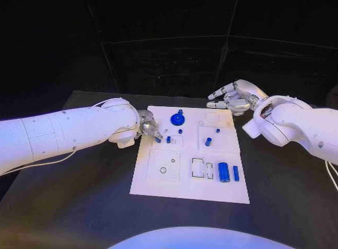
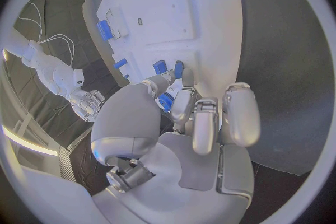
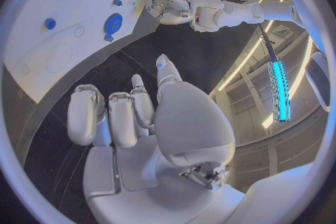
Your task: Assemble the parts on the task board
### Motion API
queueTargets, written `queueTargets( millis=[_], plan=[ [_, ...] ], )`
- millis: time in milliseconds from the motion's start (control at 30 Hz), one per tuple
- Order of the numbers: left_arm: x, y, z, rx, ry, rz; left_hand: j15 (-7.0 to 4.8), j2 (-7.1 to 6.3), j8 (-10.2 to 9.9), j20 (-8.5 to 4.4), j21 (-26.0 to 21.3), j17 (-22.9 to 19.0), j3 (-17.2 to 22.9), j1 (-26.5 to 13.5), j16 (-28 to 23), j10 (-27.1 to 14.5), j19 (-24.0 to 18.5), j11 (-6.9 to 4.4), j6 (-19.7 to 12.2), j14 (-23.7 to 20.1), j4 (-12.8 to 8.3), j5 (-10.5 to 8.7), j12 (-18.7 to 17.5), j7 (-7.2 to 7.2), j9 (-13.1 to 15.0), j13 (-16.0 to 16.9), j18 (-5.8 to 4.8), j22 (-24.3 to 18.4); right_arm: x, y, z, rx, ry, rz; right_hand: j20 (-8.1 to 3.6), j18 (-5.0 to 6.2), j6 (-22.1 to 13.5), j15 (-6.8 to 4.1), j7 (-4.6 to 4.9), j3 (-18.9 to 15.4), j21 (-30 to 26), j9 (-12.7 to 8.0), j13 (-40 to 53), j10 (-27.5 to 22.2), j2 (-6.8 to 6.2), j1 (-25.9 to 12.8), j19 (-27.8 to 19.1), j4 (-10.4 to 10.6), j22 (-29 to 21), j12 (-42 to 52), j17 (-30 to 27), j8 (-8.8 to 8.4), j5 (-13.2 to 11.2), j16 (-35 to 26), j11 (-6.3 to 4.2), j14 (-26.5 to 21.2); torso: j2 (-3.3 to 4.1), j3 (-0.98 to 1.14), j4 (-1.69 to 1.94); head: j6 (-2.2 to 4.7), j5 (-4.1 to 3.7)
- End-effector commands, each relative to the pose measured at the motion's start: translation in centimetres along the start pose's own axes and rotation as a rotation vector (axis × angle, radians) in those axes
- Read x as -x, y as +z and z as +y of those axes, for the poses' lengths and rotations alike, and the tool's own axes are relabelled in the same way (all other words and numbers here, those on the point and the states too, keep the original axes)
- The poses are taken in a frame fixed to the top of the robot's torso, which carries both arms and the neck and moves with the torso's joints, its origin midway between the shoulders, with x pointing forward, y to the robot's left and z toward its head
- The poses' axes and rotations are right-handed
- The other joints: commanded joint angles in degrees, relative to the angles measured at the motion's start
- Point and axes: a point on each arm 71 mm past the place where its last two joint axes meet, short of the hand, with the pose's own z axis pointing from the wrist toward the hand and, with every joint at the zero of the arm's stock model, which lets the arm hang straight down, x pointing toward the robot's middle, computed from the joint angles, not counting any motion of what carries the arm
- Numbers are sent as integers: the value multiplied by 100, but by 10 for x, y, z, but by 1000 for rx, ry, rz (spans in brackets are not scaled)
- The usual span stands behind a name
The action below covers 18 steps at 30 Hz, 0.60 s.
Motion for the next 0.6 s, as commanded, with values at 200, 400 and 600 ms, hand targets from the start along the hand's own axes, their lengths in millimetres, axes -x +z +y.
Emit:
queueTargets(
  millis=[200, 400, 600],
  plan=[
    [-3, 1, 2, 25, 11, 16, -51, -34, 50, -36, 30, 1509, -195, -97, 18, 26, 48, 12, 95, 616, 50, -7, 19, -47, -5, 6, -45, 15, 0, 0, 2, 13, 3, 0, -16, 91, -18, -27, -19, -35, -37, -9, 1, -21, 39, -31, -27, -3, -8, -17, 9, 36, 34, -30, -14, 258, -4, -3, 8, -5, -3],
    [-3, 2, 2, 28, 10, 14, -58, -75, 83, -44, 30, 1509, -484, -172, 18, 31, 52, 6, 126, 616, 131, -9, 31, -57, -18, 15, -47, 25, 0, 0, 2, 14, 3, -1, -16, 91, -21, -27, -18, -46, -39, -9, -10, -29, 42, -49, -28, 8, -11, -26, 2, 38, 37, -36, -13, 257, -1, -2, 5, 4, -2],
    [-1, 2, 4, 36, 6, 7, -65, -96, 117, -52, 34, 1509, -859, -215, 18, 34, 59, 0, 151, 616, 213, -11, 41, -63, -35, 21, -50, 44, 0, 0, 2, 14, 3, -3, -16, 93, -24, -27, -18, -58, -44, -10, -16, -33, 49, -73, -32, 24, -17, -31, -4, 41, 42, -41, -13, 256, -3, -3, 5, -2, -7]
  ],
)
